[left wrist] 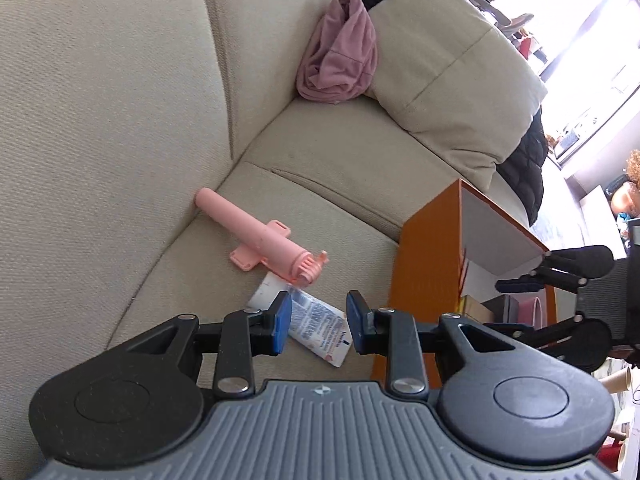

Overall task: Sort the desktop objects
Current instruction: 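Lower the black box into the box with left while right lowers the brown box, then move the right gripper to the white tube and grasp it, then carry the white tube into the box with right while left grasps the pink selfie stick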

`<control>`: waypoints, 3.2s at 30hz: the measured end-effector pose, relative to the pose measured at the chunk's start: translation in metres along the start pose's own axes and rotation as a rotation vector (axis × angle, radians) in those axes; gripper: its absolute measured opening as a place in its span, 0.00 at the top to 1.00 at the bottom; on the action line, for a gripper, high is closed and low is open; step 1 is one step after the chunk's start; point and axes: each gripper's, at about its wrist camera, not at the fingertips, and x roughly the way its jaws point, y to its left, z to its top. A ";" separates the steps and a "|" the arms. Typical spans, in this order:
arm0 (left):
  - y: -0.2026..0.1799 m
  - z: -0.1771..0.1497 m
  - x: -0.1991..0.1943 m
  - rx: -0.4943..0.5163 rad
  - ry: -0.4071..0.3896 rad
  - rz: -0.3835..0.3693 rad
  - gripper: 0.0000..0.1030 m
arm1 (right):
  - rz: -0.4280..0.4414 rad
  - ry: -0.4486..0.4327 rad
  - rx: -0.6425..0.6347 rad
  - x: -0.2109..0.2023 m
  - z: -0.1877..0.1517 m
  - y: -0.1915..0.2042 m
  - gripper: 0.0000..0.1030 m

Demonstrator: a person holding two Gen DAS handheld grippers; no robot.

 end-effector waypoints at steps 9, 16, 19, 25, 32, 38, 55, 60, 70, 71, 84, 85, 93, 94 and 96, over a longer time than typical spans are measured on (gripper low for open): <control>0.022 -0.009 -0.022 0.138 -0.048 0.093 0.67 | 0.081 -0.185 0.129 -0.019 0.072 0.047 0.56; 0.041 -0.017 -0.025 0.193 -0.063 0.104 0.67 | 0.106 -0.008 0.109 0.051 0.114 0.082 0.56; 0.057 -0.017 -0.021 0.159 -0.051 0.107 0.67 | 0.071 0.067 0.084 0.078 0.120 0.090 0.55; 0.080 -0.016 -0.012 0.121 -0.037 0.089 0.67 | 0.046 0.157 0.050 0.110 0.134 0.095 0.54; 0.100 -0.014 -0.007 0.087 -0.027 0.076 0.67 | -0.010 0.218 -0.022 0.134 0.140 0.105 0.49; 0.110 -0.017 -0.005 0.060 -0.020 0.059 0.67 | -0.082 0.257 -0.076 0.146 0.142 0.107 0.49; 0.112 -0.030 -0.030 0.067 -0.051 0.049 0.67 | -0.086 0.121 -0.028 0.094 0.142 0.100 0.89; 0.106 -0.029 -0.032 0.073 -0.059 0.039 0.67 | -0.052 0.044 0.010 0.056 0.146 0.097 0.89; 0.093 -0.027 -0.026 0.095 -0.043 0.031 0.67 | 0.023 -0.009 0.172 0.067 0.153 0.075 0.90; 0.092 -0.027 -0.025 0.100 -0.044 0.033 0.67 | 0.030 -0.002 0.182 0.073 0.151 0.075 0.90; 0.038 -0.007 0.009 0.504 -0.074 0.054 0.67 | 0.014 -0.164 0.328 0.016 0.125 0.052 0.90; 0.031 -0.007 0.013 0.558 -0.069 0.056 0.67 | 0.003 -0.181 0.338 0.009 0.121 0.050 0.90; -0.015 -0.021 0.057 1.074 -0.055 0.172 0.66 | -0.087 -0.305 0.450 -0.044 0.093 0.020 0.90; -0.019 -0.026 0.066 1.131 -0.042 0.186 0.66 | -0.099 -0.319 0.464 -0.050 0.088 0.016 0.90; -0.020 -0.037 0.083 1.228 -0.009 0.205 0.66 | -0.122 -0.342 0.501 -0.063 0.072 0.006 0.89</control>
